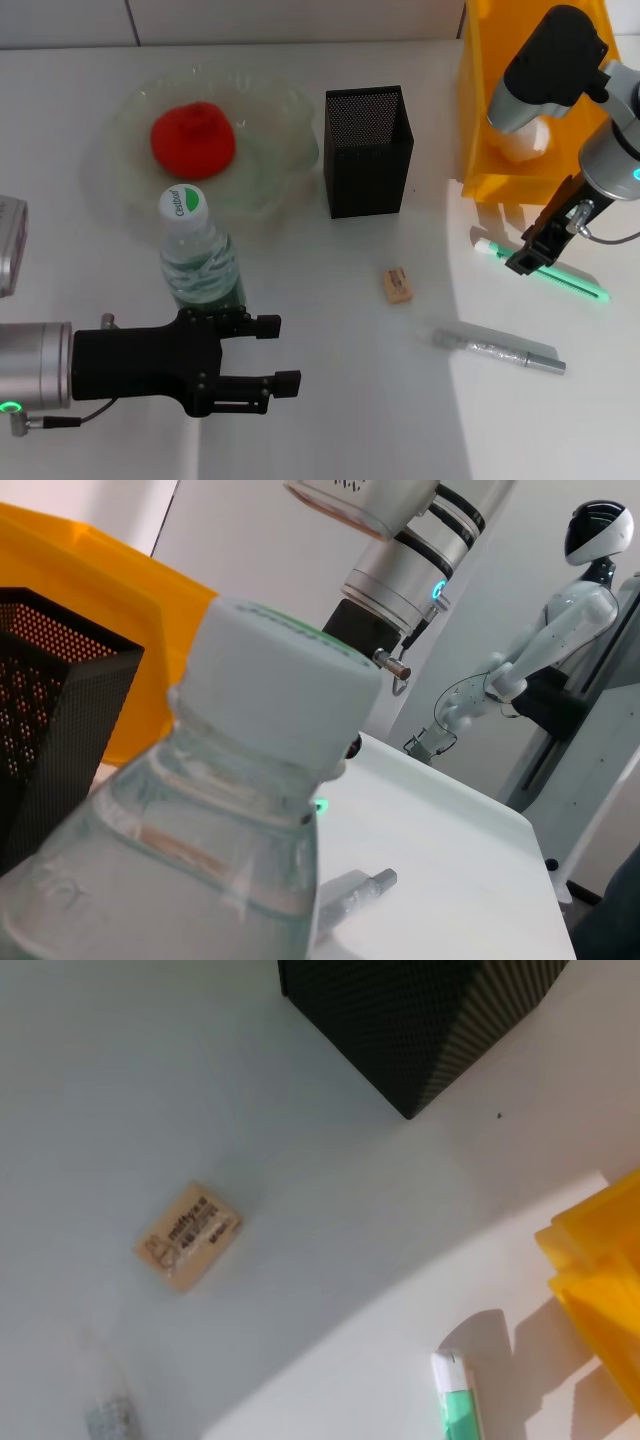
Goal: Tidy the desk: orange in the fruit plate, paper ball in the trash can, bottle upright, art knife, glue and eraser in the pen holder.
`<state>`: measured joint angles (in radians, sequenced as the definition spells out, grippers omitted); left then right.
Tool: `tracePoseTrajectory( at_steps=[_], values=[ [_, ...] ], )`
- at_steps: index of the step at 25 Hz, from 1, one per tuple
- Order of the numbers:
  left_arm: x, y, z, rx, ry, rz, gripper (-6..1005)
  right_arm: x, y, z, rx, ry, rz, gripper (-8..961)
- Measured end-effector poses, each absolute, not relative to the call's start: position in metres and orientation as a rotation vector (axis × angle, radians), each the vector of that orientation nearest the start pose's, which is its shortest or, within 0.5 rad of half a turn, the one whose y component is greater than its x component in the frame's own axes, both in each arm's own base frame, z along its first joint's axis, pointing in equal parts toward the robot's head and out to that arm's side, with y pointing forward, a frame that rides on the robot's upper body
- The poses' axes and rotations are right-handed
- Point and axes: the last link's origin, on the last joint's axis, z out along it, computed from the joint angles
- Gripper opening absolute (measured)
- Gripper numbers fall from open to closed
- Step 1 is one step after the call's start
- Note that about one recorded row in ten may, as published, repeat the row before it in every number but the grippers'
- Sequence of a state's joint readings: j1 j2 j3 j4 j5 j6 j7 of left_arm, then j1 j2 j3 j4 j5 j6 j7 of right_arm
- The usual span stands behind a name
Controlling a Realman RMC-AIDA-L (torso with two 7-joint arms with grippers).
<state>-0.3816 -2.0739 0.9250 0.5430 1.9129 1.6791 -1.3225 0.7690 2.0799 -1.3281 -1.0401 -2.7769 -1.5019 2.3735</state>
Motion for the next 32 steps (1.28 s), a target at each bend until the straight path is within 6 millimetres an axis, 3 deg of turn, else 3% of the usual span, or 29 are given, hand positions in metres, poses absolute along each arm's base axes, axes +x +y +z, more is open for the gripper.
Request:
tracePoseTrajectory(
  at_steps=[23,32],
  values=[
    [-0.2811,0.2562,-0.0384,-2.941,-0.774,-0.785,799,0.21,0.3833,-0.0224,-2.623,0.727,-0.813,291],
    [-0.2817,0.2556,-0.0384,-2.94,-0.778,-0.785,799,0.2098,0.3824,-0.0206,-2.628,0.719,-0.802,121]
  ],
)
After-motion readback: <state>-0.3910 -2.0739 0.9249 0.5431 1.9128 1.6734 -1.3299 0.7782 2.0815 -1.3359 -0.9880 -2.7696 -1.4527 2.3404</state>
